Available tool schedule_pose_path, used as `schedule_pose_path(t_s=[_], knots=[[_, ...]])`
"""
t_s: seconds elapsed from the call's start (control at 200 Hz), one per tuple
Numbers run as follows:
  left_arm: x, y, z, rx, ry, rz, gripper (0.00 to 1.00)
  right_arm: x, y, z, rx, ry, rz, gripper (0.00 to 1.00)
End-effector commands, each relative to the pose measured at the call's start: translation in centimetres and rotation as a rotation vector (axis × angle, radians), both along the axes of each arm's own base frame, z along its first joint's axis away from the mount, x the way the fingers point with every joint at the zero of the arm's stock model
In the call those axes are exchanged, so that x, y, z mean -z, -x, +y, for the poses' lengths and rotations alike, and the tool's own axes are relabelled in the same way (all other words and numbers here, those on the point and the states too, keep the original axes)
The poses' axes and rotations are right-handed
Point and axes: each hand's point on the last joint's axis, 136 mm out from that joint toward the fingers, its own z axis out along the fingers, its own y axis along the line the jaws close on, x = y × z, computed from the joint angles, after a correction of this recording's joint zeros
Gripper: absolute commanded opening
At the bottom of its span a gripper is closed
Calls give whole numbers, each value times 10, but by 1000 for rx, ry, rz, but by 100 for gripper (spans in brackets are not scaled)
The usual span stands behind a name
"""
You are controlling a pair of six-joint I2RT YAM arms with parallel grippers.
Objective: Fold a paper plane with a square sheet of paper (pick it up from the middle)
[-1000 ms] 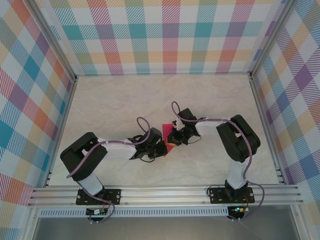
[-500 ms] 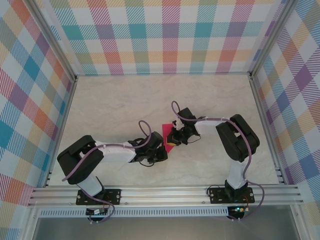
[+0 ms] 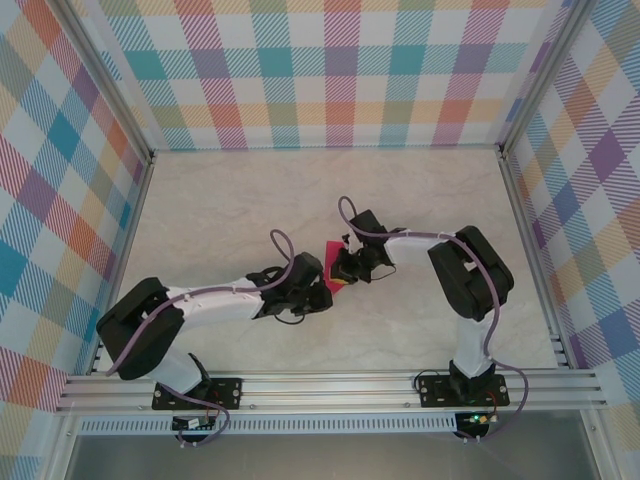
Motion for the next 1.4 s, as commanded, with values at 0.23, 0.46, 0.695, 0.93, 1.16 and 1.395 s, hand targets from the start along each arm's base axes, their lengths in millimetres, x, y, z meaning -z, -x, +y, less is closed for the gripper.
schedule_pose_path(t_s=[0.23,0.46,0.695,0.93,1.16,1.395], knots=[[-2,-36,6,-60,41,-48,16,15,-27,-3,94,39,-30,6],[12,-53,6,-95,25,-49,10,17,-19,-5,82,29,-10,6],[36,-52,14,-115,-30,-9,6,16,-15,-5,72,21,-7,6],[57,-41,23,-131,-60,41,3,2,-16,0,52,-13,-27,6],[68,-29,33,-146,-63,67,0,-24,-6,18,-7,-123,-53,6],[71,-25,36,-151,-56,76,0,-12,13,22,-30,-121,-7,6]])
